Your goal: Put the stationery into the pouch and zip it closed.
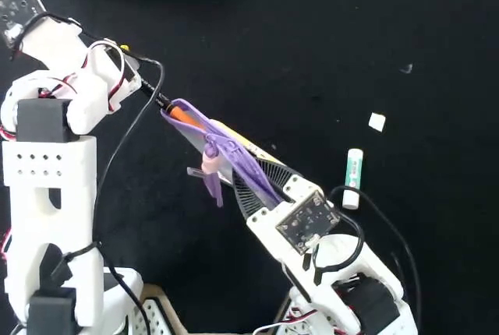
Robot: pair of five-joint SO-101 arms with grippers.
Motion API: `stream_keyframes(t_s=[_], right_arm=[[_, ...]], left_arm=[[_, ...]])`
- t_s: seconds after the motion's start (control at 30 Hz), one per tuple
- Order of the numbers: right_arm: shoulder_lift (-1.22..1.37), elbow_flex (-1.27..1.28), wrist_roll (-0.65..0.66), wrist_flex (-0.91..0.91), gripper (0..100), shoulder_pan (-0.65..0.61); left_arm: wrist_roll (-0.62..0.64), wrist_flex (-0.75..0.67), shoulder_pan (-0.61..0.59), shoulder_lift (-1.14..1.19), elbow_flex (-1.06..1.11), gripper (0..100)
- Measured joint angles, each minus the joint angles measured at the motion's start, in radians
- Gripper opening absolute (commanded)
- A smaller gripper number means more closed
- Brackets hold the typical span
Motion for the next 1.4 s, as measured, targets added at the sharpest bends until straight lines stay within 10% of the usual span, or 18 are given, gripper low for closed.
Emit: stream_keyframes(t_s=[0.63, 0.8, 1.4], right_arm=[[0.0, 0.006, 0.0, -0.005, 1.1, 0.0], [0.0, 0.006, 0.0, -0.005, 1.1, 0.0], [0.0, 0.006, 0.0, -0.005, 1.1, 0.0]], left_arm=[[-0.075, 0.207, 0.245, 0.0, -0.281, 11], [-0.071, 0.241, 0.117, 0.0, -0.29, 25], [-0.028, -0.011, -0.011, 0.006, 0.078, 25]])
